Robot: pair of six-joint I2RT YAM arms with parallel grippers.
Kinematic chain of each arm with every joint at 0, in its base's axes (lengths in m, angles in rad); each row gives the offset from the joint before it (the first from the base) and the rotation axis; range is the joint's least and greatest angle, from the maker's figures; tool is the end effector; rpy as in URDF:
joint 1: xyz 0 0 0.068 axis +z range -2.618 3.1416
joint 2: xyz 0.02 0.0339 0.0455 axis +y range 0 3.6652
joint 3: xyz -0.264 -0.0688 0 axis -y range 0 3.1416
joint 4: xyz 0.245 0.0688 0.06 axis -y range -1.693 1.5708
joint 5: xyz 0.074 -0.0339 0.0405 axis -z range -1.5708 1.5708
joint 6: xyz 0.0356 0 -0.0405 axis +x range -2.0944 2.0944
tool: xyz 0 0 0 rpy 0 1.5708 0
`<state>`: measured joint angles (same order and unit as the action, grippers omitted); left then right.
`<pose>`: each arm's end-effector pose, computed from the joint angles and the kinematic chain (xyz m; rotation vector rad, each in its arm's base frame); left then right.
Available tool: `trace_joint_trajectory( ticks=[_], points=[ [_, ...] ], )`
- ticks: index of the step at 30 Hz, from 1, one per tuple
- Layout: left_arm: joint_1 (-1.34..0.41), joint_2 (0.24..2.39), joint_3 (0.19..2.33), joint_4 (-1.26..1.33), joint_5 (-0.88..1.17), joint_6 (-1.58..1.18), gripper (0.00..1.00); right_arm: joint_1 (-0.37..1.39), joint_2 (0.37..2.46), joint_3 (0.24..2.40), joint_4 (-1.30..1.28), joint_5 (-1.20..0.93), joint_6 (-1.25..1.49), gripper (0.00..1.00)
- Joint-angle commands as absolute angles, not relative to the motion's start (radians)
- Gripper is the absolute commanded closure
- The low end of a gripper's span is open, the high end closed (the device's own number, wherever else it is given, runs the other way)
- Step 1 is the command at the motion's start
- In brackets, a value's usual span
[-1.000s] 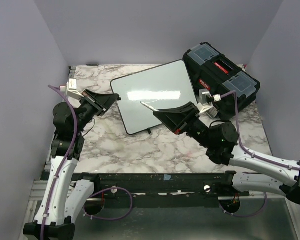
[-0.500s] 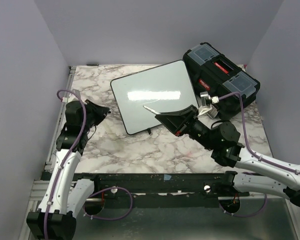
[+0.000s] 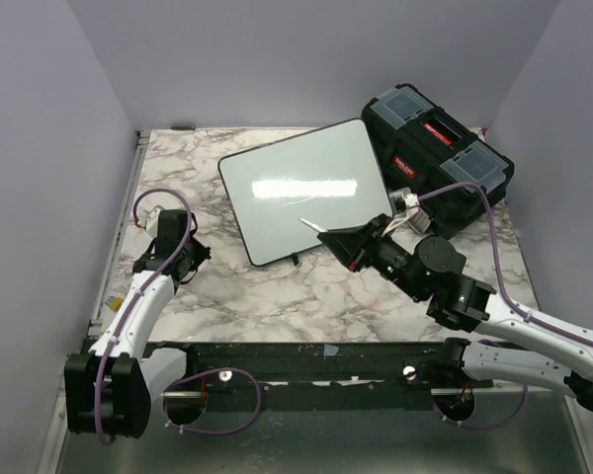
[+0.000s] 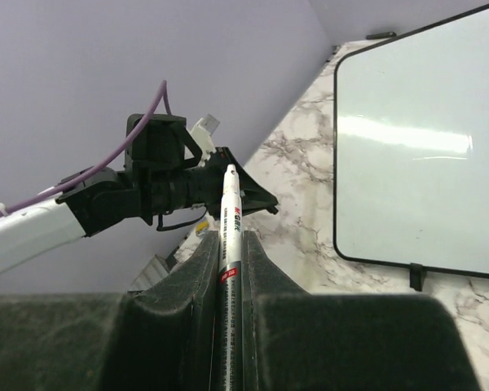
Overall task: Write a sentence on the whiteboard
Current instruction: Place the pen cap at the center of the board.
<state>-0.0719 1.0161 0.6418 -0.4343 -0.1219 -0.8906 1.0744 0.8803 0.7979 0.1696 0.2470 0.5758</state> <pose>0.2062 -0.0105 0.2251 -1.0065 2.1729 -0.3145 0.1072 0.1797 0.3661 -0.1827 1.5859 1.1349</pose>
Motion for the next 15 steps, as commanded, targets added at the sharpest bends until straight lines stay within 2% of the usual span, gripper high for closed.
trace_joint_trajectory(
  ticks=[1,4,6,15],
  points=[
    [-0.066,1.087,0.625,-0.400,-0.233,-0.891,0.79,1.081,0.855,0.835,0.063,0.321,0.526,0.99],
    [-0.065,1.127,0.625,-0.392,-0.250,-0.884,0.72,1.081,0.846,0.832,0.041,0.330,0.523,0.99],
    [-0.065,1.149,0.627,-0.397,-0.262,-0.884,0.71,1.081,0.839,0.830,0.031,0.335,0.520,0.99],
    [-0.059,1.145,0.609,-0.370,-0.256,-0.868,0.71,1.081,0.815,0.830,0.002,0.350,0.516,0.99]
  ],
)
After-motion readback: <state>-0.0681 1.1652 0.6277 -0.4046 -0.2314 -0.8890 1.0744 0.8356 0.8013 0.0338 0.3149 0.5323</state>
